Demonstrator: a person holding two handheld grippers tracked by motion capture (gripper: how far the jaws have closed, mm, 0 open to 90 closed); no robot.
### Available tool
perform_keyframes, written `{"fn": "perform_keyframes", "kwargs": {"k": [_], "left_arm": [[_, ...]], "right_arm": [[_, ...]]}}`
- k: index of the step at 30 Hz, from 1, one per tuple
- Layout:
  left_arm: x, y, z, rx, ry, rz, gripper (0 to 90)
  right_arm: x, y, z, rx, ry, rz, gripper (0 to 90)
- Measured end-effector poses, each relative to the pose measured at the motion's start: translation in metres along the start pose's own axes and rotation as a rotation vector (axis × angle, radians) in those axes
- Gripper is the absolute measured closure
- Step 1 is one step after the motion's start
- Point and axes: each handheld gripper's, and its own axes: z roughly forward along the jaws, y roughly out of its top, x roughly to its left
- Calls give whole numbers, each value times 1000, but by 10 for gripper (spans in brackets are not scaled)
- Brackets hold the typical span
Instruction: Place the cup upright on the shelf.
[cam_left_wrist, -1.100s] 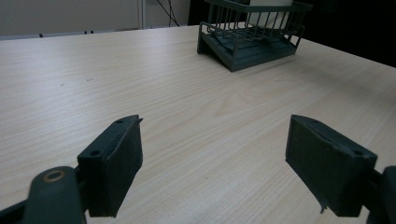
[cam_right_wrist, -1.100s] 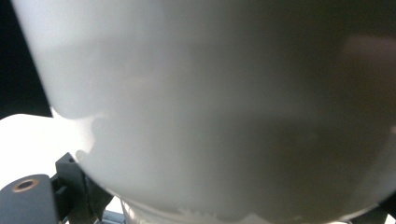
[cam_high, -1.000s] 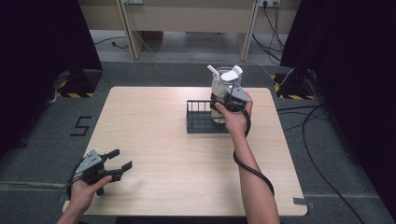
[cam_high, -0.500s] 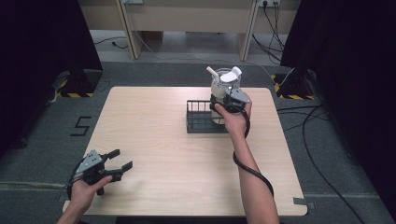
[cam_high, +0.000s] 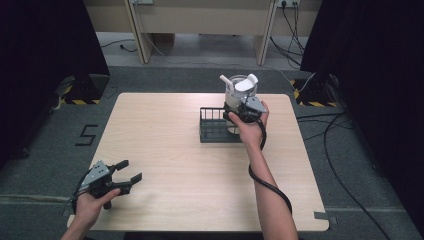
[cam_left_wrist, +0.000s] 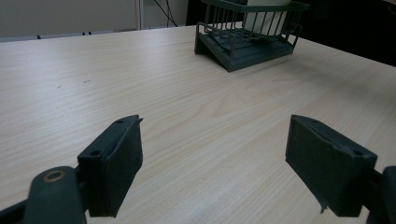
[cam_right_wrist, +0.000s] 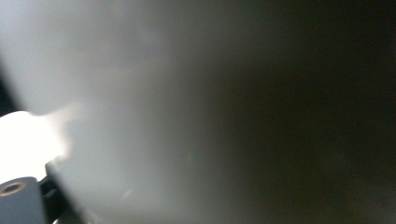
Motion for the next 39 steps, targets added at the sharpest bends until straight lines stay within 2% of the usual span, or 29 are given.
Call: {"fn": "perform_keyframes", "kwargs": {"k": [13,39], "left_arm": [[0,0,0,0,0,1,181],[0,0,1,0,0,-2,180]], "right_arm": [[2,-4,-1,-7,-8,4,39],[1,-2,-23,-8,-3,11,41]]}}
